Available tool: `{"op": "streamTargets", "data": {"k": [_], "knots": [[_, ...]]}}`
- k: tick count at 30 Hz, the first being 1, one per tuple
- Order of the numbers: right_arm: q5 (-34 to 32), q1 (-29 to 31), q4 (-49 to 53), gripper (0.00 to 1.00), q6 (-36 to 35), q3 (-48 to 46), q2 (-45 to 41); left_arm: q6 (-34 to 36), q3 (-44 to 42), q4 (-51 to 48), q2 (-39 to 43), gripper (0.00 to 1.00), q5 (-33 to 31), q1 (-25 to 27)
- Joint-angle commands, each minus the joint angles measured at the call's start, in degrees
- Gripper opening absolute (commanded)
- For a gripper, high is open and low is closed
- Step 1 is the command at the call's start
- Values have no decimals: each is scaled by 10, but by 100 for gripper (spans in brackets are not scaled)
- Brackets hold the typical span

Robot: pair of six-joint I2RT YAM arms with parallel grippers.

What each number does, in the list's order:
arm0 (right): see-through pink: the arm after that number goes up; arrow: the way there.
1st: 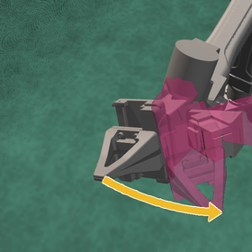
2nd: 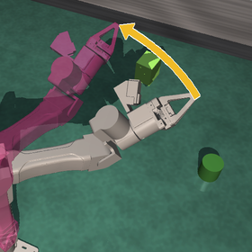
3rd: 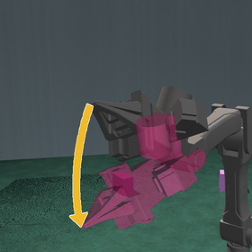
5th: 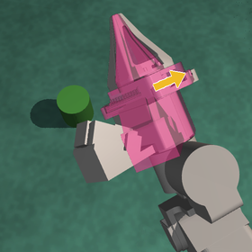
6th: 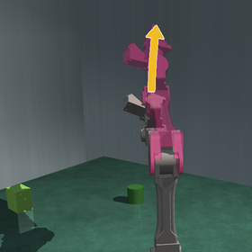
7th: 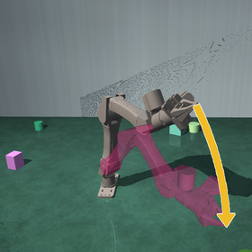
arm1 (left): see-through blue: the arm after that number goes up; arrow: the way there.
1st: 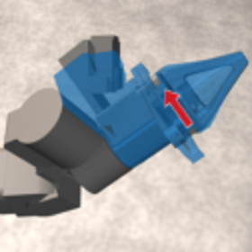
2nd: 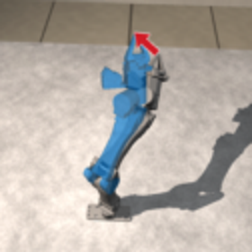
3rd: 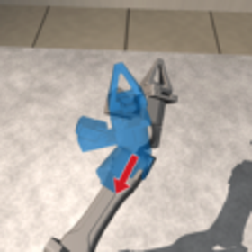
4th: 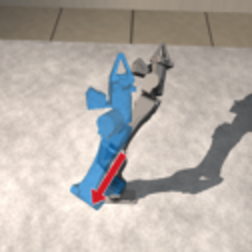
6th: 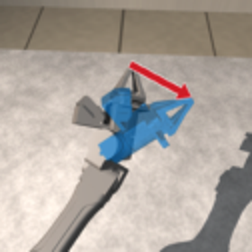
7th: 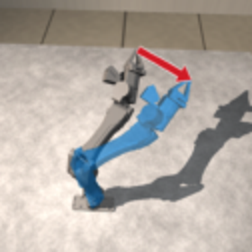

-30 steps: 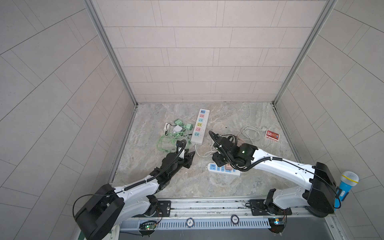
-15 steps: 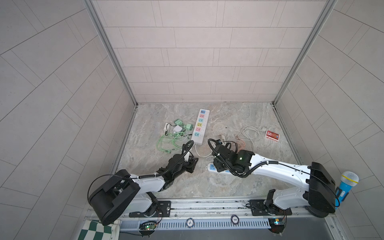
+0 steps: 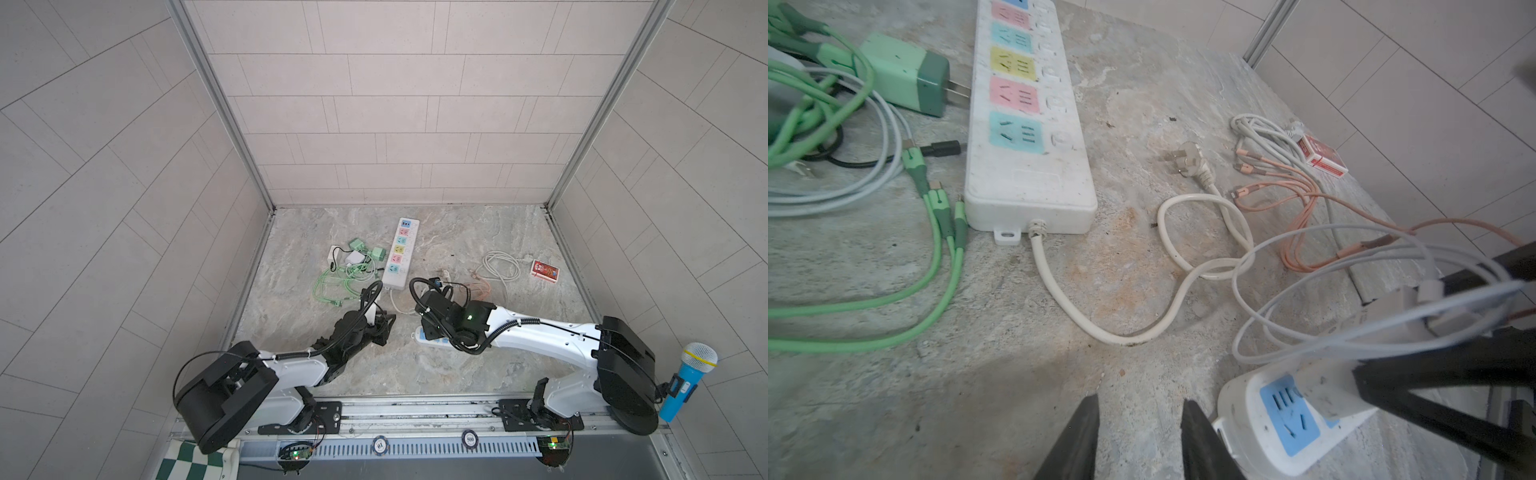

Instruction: Insert the plug

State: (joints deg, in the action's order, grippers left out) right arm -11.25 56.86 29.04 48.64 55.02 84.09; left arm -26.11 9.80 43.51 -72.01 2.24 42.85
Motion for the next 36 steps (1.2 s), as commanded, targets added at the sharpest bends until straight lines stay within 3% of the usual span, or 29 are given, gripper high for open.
{"op": "streamTargets", "data": {"k": [1,9,15,24,36], "knots": [[-30,10,2,24,39,22,14,-10,-14,14,20,39,-23,2],[-61,29,9,25,82,26,30,-13,-42,49,46,39,-33,2],[-88,46,39,25,123,30,41,-24,-42,13,78,40,-49,2],[-98,59,47,25,153,40,68,-41,-40,-72,147,40,-110,2],[-177,127,107,22,281,43,115,-79,-25,-235,280,44,-214,2]]}}
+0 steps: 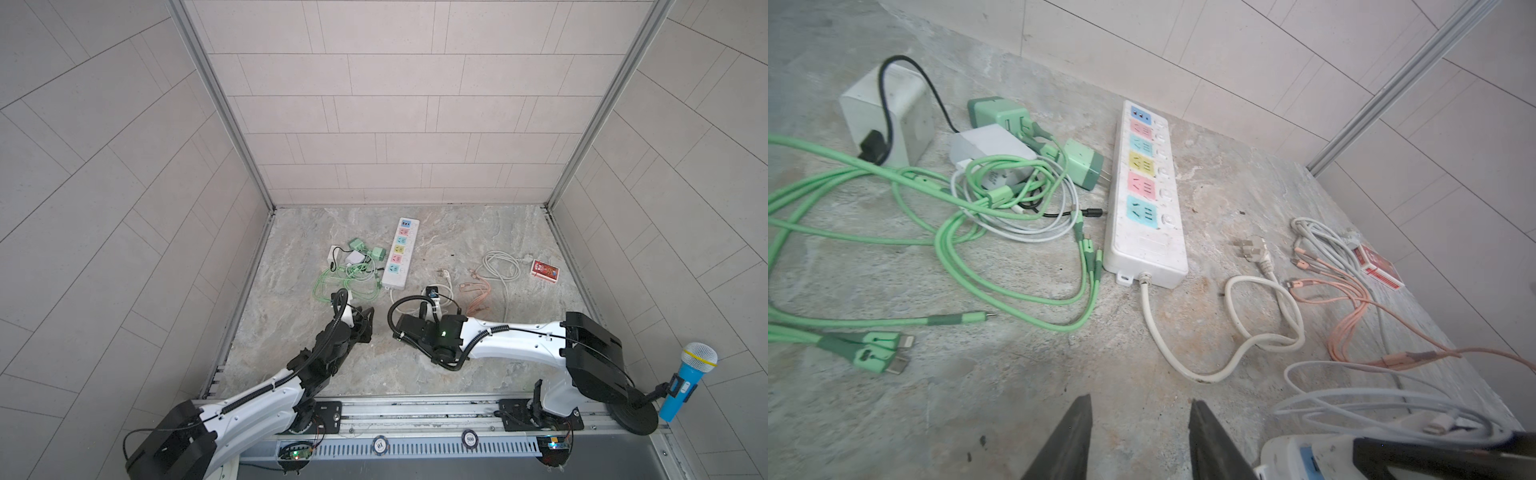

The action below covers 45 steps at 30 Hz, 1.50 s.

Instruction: Insert the plug

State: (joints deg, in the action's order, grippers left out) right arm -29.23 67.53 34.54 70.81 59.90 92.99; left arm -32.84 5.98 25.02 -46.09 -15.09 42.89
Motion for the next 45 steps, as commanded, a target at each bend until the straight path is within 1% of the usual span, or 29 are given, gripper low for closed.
{"op": "streamTargets", "data": {"k": [1,3,7,12,14,16,21,28,31,33,34,36,40,45], "knots": [[2,25,54,22,67,-6,30,-16,15,-62,36,45,-46,2],[3,30,47,22,75,-10,34,-16,16,-70,46,45,-53,2],[-4,29,67,22,76,14,49,-24,25,-102,62,45,-54,2],[10,27,60,21,71,14,80,-28,28,-120,81,45,-63,2],[18,27,40,21,71,1,89,-27,31,-132,92,45,-68,2],[22,28,17,21,73,-19,91,-34,32,-144,104,47,-78,2],[5,27,11,21,77,-57,75,-43,33,-162,121,54,-119,2],[-24,7,11,22,72,-107,33,-52,65,-204,110,61,-139,2],[-39,-8,14,23,62,-127,13,-48,84,-206,87,62,-154,2],[-37,-23,0,23,50,-146,1,-49,103,-208,61,63,-170,2],[-36,-27,-10,23,44,-154,-4,-48,105,-209,47,63,-175,2],[-34,-35,-21,23,33,-163,-12,-44,139,-210,4,65,-184,1],[-31,-39,-38,31,5,-164,-23,-40,182,-208,-80,68,-205,-4],[-30,-42,-48,45,-31,-156,-41,-20,222,-165,-184,70,-190,-25]]}}
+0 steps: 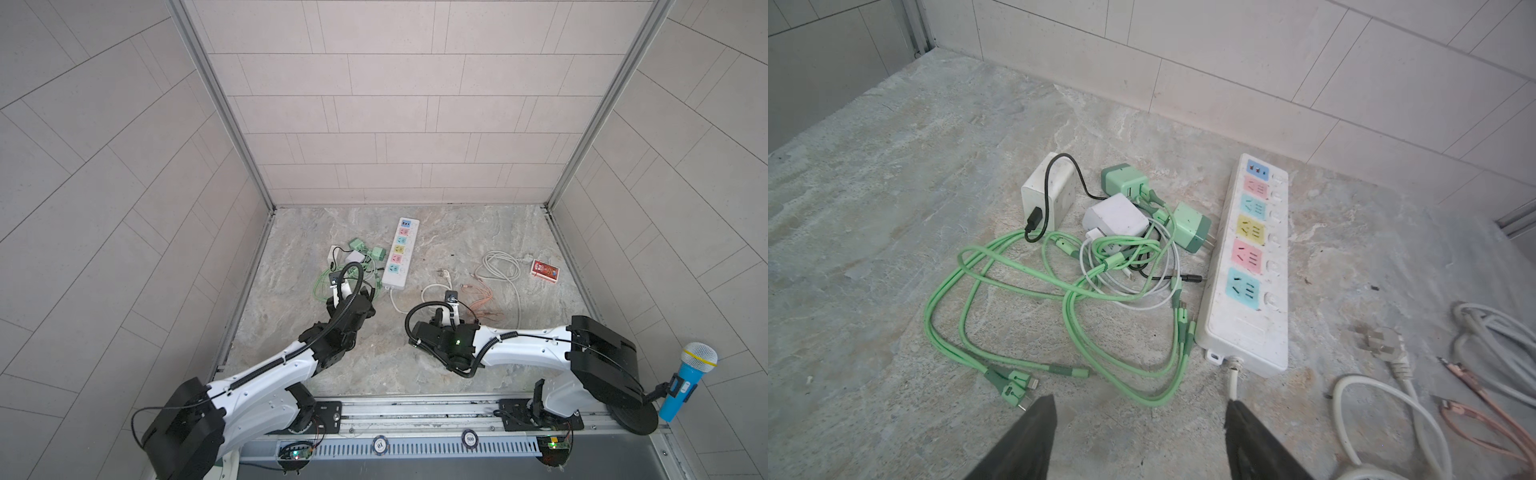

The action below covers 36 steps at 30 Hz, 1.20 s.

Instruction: Insert the plug

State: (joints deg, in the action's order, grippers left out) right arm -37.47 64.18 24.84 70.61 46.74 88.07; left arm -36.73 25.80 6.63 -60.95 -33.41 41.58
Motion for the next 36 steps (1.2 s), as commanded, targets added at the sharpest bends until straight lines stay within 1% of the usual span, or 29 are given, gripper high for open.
{"op": "streamTargets", "data": {"k": [1,3,5,10,14,18,23,28,31,36], "knots": [[54,-10,44,48,-40,-24,2,25,35,18,-52,70,0,-16],[55,-13,42,54,-56,-20,-13,38,61,8,-86,70,5,-22],[56,-15,38,58,-76,-16,-27,43,78,4,-108,71,5,-24],[61,-23,32,65,-114,-5,-57,64,101,28,-142,74,19,-28],[67,-29,20,70,-152,-5,-81,77,142,12,-180,76,21,-36],[88,-40,21,71,-182,-2,-106,88,174,0,-211,76,44,-55],[92,-41,35,70,-201,-9,-155,100,211,-14,-241,76,77,-79],[93,-42,34,71,-223,-34,-206,111,242,-16,-281,76,104,-81],[122,-41,38,70,-236,-48,-235,112,261,-18,-308,76,117,-83],[215,-36,68,64,-222,-73,-286,119,307,-25,-363,76,152,-88]]}}
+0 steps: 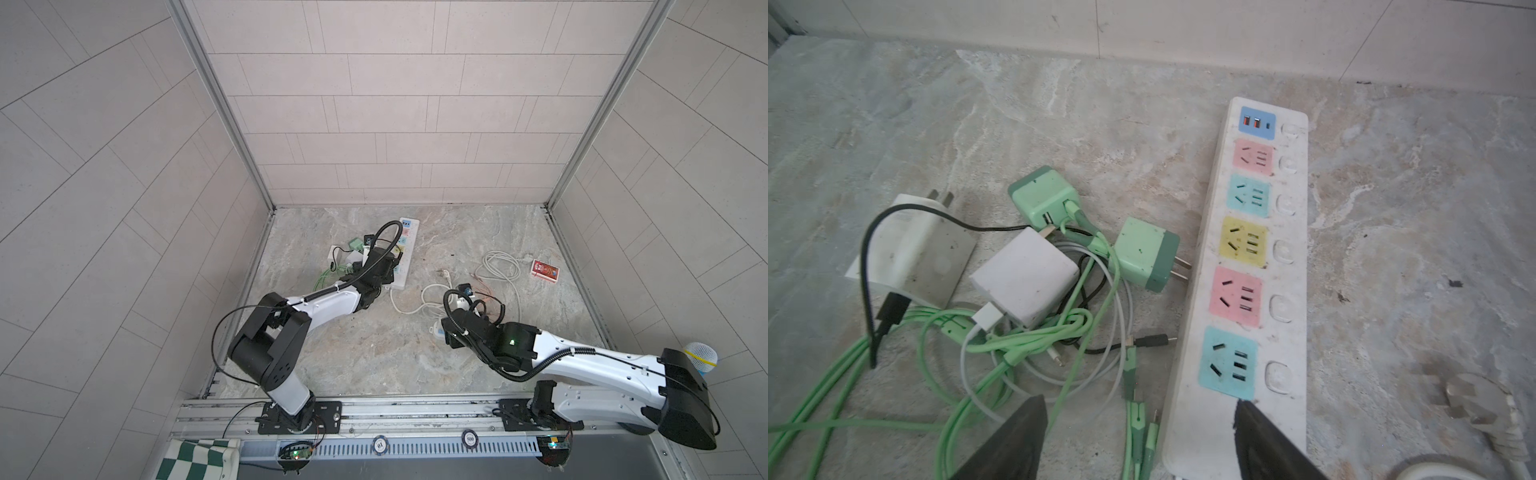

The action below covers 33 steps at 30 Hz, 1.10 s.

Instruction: Insert the plug

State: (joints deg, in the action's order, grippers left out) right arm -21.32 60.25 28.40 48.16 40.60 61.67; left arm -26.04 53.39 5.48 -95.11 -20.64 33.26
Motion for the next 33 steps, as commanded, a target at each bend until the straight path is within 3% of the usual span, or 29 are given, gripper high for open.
{"op": "streamTargets", "data": {"k": [1,8,17,25,33], "knots": [[66,8,37,63,7,-20,-29,14,43,-16,-34,76,25,-6],[81,22,20,61,39,-83,-12,12,83,-5,-80,76,52,-16],[87,0,-61,59,50,-109,72,15,43,6,-17,76,26,-29],[128,-108,-69,59,6,-88,177,-6,-14,38,35,76,52,-74],[132,-224,-25,59,-88,13,281,2,-28,42,41,76,59,-92]]}}
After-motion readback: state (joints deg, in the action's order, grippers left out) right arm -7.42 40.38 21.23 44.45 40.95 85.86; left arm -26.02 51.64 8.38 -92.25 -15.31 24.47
